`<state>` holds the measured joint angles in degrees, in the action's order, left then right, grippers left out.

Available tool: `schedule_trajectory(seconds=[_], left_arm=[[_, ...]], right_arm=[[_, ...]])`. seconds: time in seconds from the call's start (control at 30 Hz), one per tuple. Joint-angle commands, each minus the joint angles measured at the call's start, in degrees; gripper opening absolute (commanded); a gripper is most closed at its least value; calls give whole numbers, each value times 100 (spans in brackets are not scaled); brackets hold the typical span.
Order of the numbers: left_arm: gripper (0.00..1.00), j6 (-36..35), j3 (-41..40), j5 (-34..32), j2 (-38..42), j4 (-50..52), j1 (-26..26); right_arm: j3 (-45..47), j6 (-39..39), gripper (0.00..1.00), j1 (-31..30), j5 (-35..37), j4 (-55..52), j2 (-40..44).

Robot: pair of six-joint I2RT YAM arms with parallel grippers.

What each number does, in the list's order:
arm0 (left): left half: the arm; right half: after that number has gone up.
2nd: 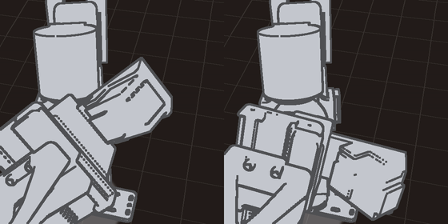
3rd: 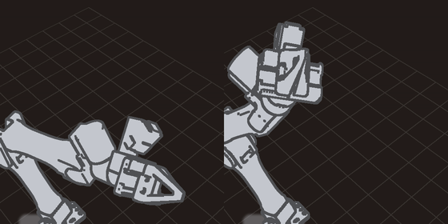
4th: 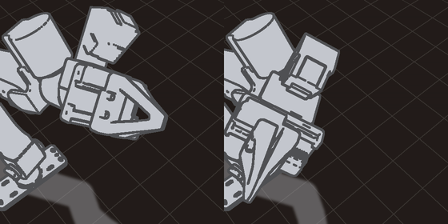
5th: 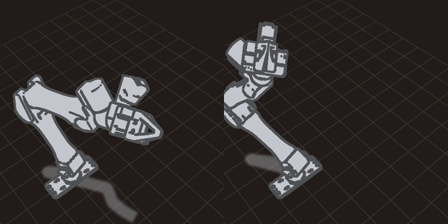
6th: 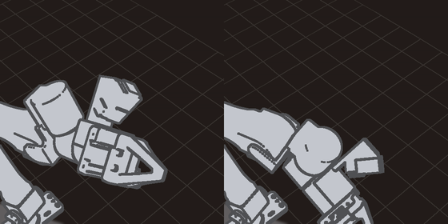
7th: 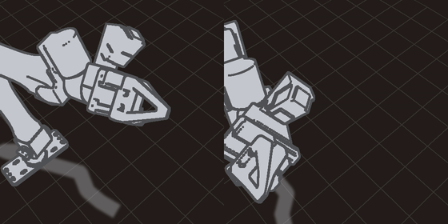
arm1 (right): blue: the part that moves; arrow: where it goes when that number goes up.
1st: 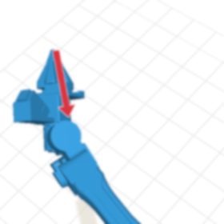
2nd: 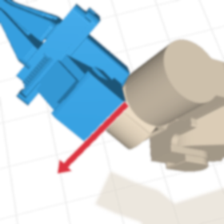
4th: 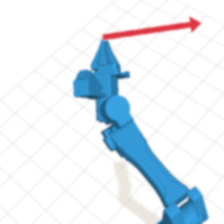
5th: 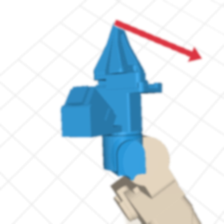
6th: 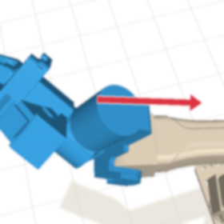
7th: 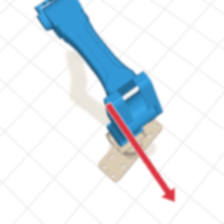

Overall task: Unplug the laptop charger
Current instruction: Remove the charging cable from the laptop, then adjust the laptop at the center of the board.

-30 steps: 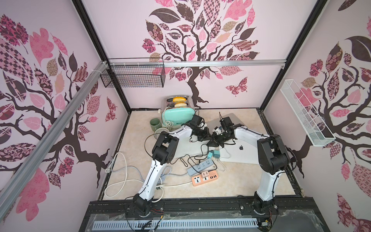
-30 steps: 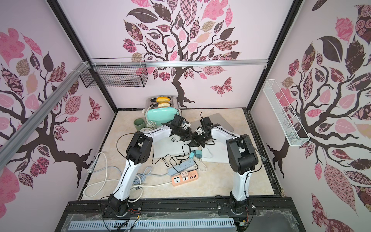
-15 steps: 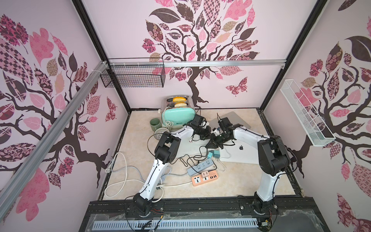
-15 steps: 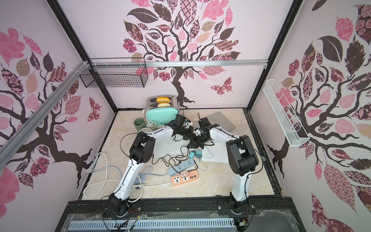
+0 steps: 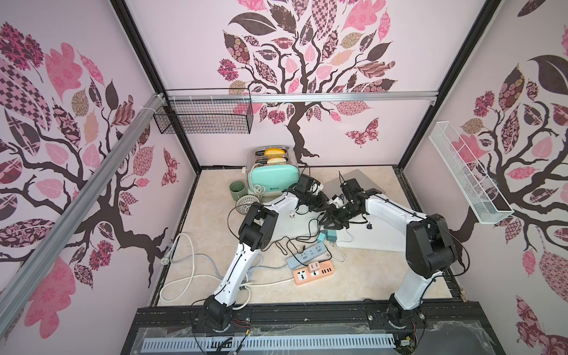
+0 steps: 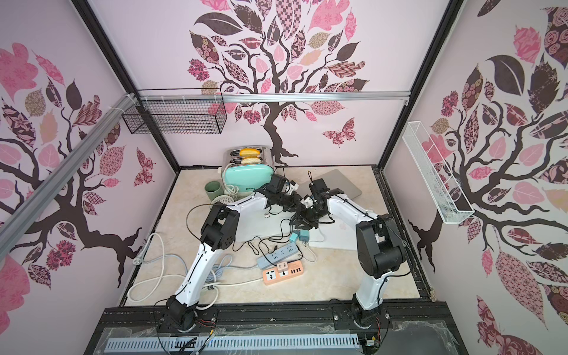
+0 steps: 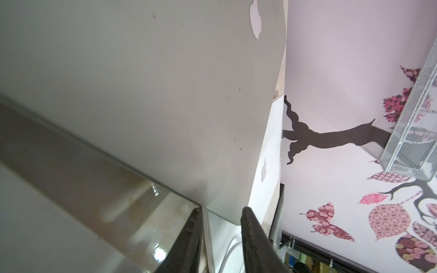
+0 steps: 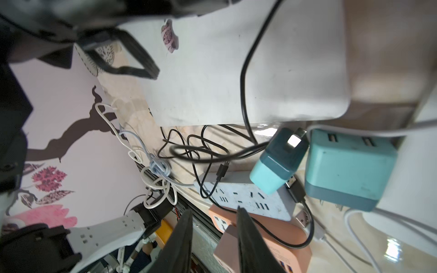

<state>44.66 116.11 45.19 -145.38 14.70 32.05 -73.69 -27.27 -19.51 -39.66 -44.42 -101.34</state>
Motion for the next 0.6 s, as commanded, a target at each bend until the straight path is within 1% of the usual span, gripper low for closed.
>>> schedule_trajectory(seconds=[0.0, 0.13, 0.23, 0.33, 0.47, 0.53, 0.57], left_arm=[[34, -413, -280, 25, 713, 10, -76], [37, -558, -738, 17, 1209, 52, -112], [37, -851, -960, -19, 1547, 447, -154], [37, -684, -1641, 110, 2013, 164, -288], [37, -798, -2486, 148, 2787, 168, -456], [37, -913, -2831, 165, 3126, 253, -506], [37, -997, -2987, 173, 3325, 331, -517]], right_arm=[[-179, 101, 38, 85, 245, -279, 114], [-236, 112, 43, 214, 456, -471, 259], [-232, 227, 46, 430, 723, -590, 301], [-550, 402, 47, 718, 1007, -835, 86], [-1501, 914, 55, 880, 2228, -1581, -333], [-1571, 820, 56, 1025, 2148, -1498, -467], [-1455, 637, 56, 1124, 1954, -1301, -483]])
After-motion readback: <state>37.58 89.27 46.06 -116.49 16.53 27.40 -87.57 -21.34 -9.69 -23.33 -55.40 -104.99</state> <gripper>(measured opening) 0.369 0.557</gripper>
